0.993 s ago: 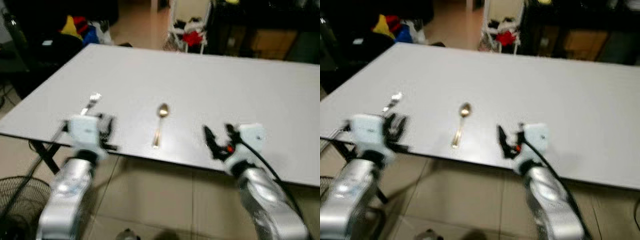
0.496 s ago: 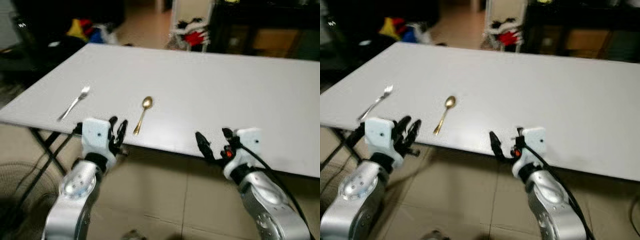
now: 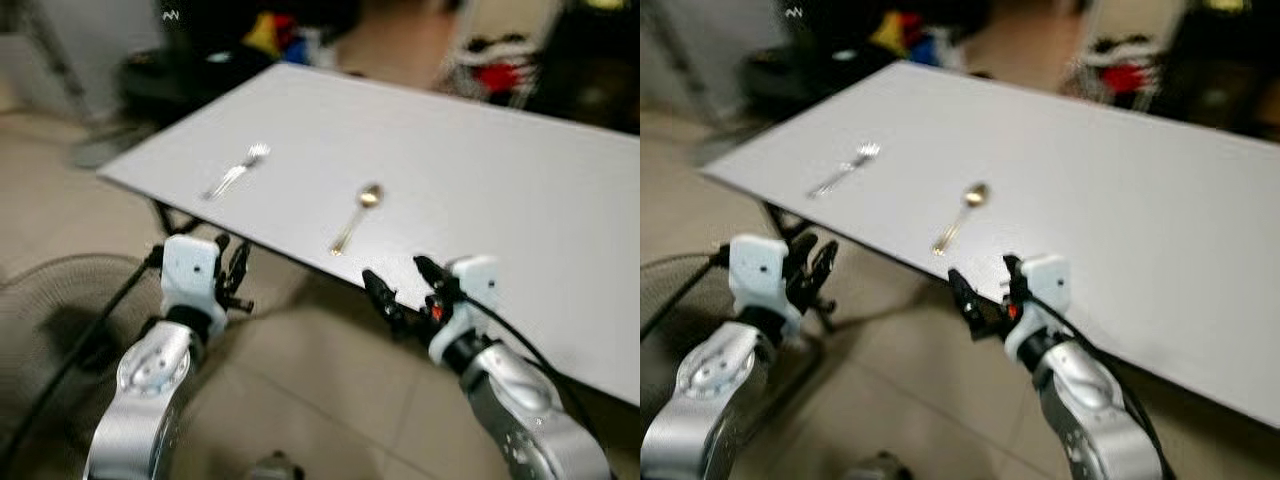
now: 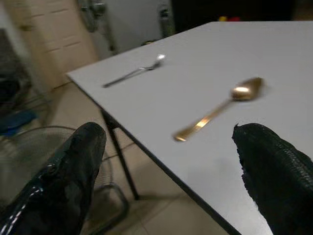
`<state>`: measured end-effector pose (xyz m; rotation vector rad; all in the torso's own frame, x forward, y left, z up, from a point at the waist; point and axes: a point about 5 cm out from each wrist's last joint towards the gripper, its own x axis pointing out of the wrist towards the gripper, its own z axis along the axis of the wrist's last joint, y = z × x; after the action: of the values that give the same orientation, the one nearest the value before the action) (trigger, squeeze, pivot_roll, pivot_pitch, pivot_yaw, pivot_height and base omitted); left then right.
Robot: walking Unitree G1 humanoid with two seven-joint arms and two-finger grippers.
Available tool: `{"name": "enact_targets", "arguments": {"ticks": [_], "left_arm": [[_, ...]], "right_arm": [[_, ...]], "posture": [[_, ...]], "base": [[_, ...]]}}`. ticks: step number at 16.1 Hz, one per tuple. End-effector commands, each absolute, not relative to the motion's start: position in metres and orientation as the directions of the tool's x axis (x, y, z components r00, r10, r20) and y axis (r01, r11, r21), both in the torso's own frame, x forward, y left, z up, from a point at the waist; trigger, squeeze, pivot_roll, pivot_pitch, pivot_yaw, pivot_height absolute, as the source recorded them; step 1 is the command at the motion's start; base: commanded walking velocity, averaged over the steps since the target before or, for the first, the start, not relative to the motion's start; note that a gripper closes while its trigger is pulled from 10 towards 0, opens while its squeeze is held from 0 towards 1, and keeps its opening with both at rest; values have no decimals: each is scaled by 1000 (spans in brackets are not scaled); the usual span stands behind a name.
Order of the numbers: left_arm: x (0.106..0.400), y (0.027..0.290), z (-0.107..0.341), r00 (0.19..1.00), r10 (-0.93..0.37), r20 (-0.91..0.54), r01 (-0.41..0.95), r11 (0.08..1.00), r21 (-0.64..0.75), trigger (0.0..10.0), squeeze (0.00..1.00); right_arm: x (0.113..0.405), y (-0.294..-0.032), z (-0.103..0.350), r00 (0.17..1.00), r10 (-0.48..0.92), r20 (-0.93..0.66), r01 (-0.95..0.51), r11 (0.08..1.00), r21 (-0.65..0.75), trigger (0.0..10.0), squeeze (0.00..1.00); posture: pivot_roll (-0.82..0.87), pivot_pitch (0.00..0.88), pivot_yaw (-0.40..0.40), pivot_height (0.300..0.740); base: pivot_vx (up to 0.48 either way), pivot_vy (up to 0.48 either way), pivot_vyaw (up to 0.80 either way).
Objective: Setting the table
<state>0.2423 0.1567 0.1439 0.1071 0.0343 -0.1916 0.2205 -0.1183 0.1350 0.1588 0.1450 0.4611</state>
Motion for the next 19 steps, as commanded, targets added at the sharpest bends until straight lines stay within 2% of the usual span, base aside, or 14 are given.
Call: {"name": "enact_targets", "arguments": {"ticks": [1,19], "left_arm": [[244,161,147,985,-166,-38,170,977,130,10000,0],[245,164,148,988,-151,-37,156,971,184,10000,0]], "right_arm": [[219,-112,139,865,494,-85,-472,860,194,10000,1000],[224,-105,142,849,522,-81,-501,845,186,10000,1000]], "posture": [[157,0,48,727],[177,0,49,727]], "base": [[0,0,800],[0,0,800]]}}
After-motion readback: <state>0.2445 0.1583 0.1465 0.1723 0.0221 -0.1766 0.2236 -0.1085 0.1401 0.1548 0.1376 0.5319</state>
